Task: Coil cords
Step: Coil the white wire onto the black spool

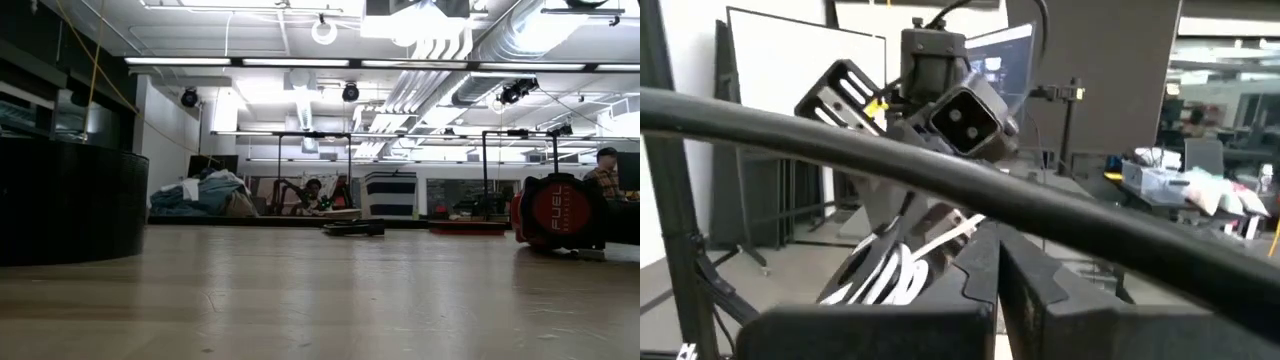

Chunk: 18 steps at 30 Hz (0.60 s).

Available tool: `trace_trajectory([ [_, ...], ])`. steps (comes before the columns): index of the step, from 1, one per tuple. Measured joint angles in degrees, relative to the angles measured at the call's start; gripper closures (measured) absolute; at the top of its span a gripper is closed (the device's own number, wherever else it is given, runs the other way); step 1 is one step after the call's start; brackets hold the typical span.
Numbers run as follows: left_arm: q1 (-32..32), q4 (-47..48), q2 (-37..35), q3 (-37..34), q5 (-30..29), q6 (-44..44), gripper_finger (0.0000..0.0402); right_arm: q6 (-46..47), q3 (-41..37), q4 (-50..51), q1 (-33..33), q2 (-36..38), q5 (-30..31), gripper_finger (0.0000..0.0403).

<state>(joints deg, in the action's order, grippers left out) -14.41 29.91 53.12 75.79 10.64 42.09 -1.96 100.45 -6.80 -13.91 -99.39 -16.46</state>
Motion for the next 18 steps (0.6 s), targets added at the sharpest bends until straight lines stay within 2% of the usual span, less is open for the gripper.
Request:
trace_trajectory([
  [4,-1.00,0.09,0.02,0.00,1.04,-2.99,0.0397,2.12,-0.01,2.51,-0.13,0.12,-0.06,0.0402],
  [7,-1.60,0.65,-0.20,0.00,0.99,-8.24,0.0397,2.17,-0.03,8.36,0.07,2.14,-0.25,0.0402],
  [12,-3.82,5.18,-0.21,0.00,-0.67,-19.82,0.0397,3.62,0.06,24.61,1.22,6.15,-0.18,0.0402],
  [18,-5.64,8.64,1.74,-0.07,-0.75,-31.80,0.0397,7.26,0.03,43.10,7.13,6.53,4.60,0.0403],
])
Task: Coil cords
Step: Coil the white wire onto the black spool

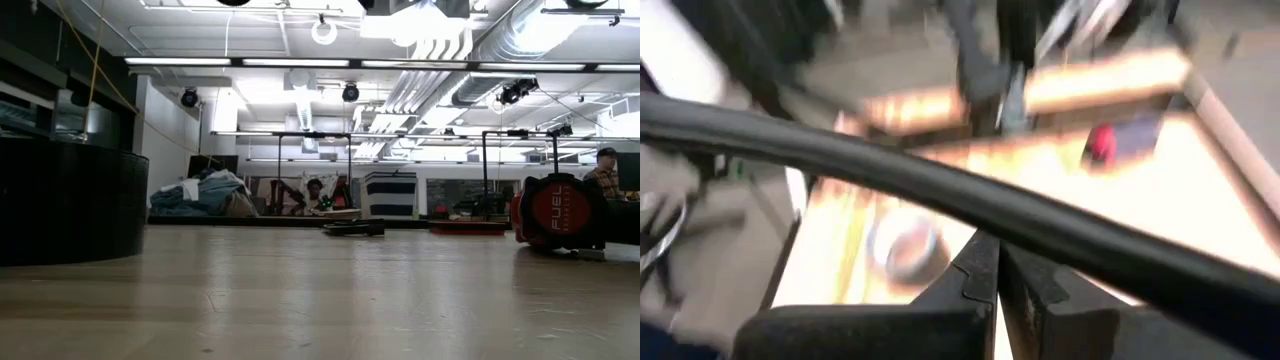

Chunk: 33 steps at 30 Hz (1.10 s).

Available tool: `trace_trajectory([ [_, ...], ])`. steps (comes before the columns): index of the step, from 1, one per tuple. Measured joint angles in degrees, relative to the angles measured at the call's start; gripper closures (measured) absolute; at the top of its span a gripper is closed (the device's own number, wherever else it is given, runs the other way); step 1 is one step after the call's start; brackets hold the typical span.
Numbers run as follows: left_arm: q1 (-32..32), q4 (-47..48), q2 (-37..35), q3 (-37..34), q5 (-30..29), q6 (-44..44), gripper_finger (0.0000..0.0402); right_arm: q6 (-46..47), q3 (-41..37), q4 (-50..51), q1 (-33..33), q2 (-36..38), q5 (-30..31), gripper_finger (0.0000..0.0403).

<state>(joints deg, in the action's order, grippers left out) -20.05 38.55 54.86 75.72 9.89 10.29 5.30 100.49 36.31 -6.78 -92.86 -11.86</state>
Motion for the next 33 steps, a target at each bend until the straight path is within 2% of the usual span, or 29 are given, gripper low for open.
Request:
trace_trajectory([
  [8,-2.27,-0.74,2.62,-0.02,4.85,-8.47,0.0397,4.87,-0.07,17.25,9.26,-5.37,5.45,0.0403],
  [11,-4.06,-1.72,3.30,-0.64,4.80,-8.97,0.0397,7.25,-0.07,21.54,11.01,-6.88,6.48,0.0403],
  [16,-6.82,-5.25,2.86,-5.87,7.36,-7.48,0.0397,9.40,-0.20,25.46,12.85,-7.76,7.83,0.0403],
  [24,-7.44,-10.97,-0.17,-14.30,8.63,-3.92,0.0397,16.52,-9.62,23.21,16.03,-5.57,7.58,0.0403],
  [33,-7.44,-11.43,-1.04,-15.04,8.43,-4.89,0.0397,26.00,-21.55,10.85,19.03,-1.20,4.35,0.0403],
])
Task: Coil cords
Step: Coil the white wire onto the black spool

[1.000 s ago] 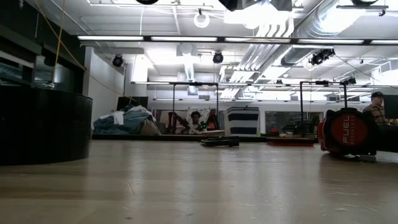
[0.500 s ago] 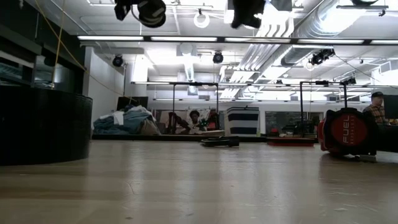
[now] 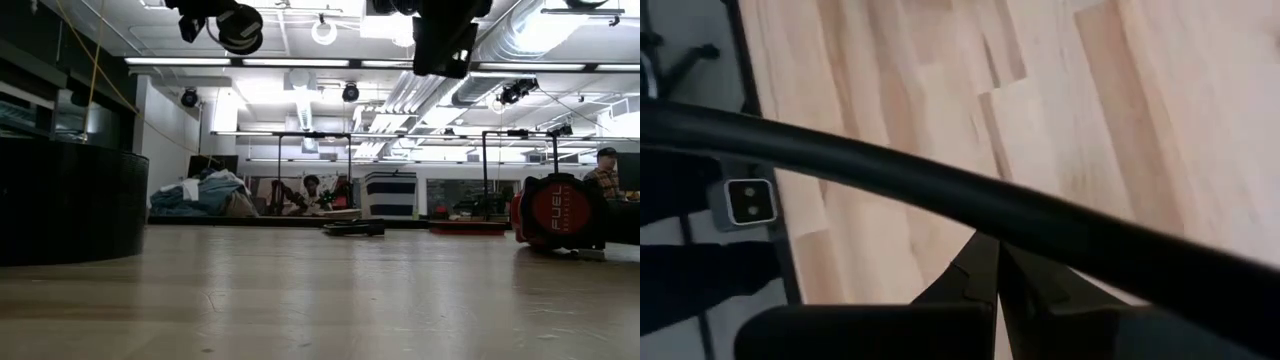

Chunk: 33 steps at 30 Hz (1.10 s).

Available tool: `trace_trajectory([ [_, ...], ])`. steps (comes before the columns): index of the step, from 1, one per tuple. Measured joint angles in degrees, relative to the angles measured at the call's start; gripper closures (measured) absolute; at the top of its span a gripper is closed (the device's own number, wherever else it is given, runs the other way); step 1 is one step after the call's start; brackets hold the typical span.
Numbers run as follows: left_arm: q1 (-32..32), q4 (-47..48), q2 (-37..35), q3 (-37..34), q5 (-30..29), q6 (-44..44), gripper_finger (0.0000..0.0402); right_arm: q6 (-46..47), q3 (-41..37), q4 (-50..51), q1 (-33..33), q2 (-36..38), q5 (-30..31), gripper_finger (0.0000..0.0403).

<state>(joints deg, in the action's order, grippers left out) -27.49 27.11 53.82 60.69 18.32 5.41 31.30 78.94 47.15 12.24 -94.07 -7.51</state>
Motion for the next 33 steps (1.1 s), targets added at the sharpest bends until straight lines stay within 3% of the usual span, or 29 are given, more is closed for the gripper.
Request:
trace_trajectory([
  [8,0.00,0.02,-0.02,0.00,-0.64,-2.83,0.0397,3.82,-3.32,-4.11,1.10,2.60,-0.15,0.0403],
  [33,-2.29,0.04,0.00,0.00,-0.57,-4.17,0.0397,3.17,-3.34,-7.65,0.57,2.58,0.51,0.0403],
])
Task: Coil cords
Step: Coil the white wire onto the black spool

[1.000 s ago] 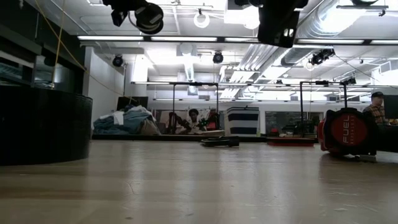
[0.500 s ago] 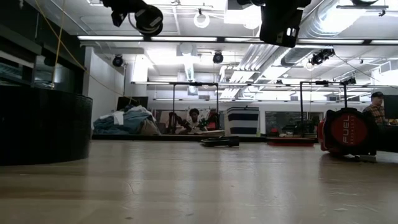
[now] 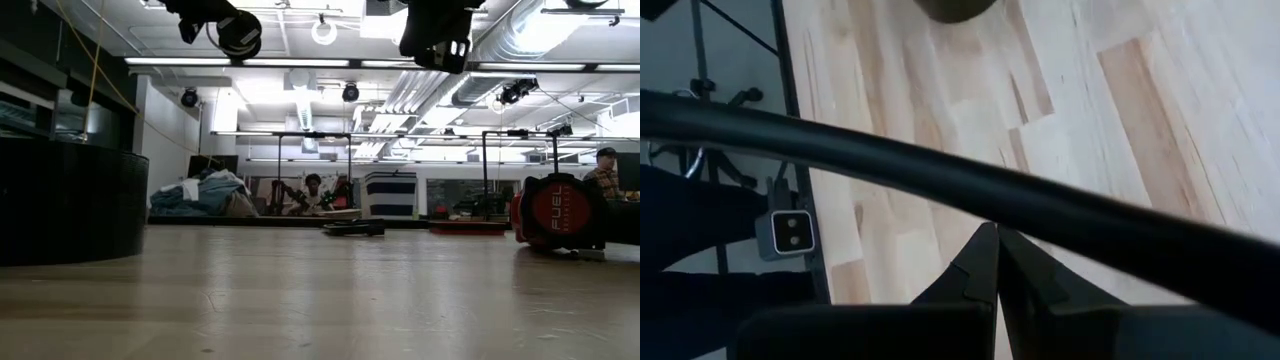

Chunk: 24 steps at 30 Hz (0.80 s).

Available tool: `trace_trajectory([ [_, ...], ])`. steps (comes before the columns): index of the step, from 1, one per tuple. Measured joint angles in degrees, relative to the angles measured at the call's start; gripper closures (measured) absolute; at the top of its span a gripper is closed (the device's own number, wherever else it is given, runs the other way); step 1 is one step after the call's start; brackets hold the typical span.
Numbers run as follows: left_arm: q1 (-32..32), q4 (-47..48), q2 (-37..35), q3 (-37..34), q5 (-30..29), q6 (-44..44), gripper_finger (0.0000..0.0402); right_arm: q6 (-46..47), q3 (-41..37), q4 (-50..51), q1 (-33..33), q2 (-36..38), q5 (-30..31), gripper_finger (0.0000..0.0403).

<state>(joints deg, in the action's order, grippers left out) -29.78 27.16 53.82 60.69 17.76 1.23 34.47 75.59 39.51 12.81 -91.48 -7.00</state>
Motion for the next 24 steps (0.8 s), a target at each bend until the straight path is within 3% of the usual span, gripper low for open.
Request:
trace_trajectory([
  [24,-1.81,3.60,-0.02,0.07,3.17,-4.50,0.0397,-6.56,0.00,-5.95,-7.89,0.00,-2.10,0.0403],
])
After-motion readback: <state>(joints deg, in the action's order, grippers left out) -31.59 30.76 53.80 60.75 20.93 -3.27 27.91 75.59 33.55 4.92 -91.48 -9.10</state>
